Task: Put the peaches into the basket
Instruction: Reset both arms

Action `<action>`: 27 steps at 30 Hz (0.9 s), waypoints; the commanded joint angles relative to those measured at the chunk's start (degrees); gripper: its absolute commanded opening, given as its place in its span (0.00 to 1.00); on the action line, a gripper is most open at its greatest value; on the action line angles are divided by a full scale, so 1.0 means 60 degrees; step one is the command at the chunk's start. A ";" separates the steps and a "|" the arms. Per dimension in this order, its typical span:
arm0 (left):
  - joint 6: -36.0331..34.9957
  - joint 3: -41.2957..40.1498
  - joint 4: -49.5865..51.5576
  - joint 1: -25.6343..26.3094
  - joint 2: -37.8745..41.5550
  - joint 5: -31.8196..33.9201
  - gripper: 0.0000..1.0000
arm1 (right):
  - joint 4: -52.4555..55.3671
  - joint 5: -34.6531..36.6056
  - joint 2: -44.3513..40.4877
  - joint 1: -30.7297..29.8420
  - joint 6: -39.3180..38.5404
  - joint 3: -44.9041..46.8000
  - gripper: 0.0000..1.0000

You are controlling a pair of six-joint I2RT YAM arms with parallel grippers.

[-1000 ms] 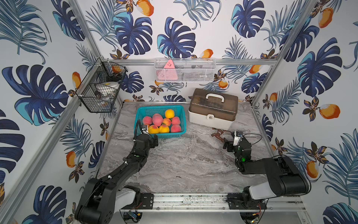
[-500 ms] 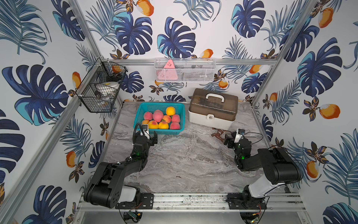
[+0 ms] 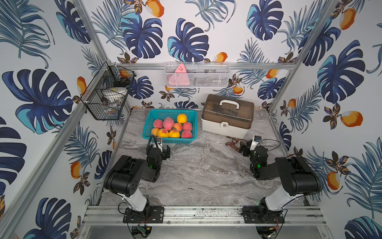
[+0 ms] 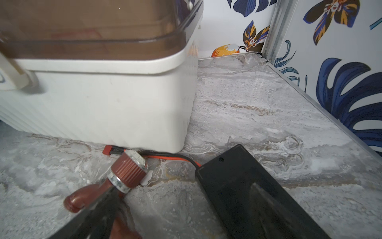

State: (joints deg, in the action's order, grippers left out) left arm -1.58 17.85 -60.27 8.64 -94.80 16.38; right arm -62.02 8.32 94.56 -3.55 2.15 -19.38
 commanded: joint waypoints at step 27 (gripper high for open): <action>0.0323 0.0406 -0.0047 -0.0401 0.0010 -0.0107 0.99 | 0.0907 0.1822 0.0138 -0.0726 -0.0154 -0.0552 1.00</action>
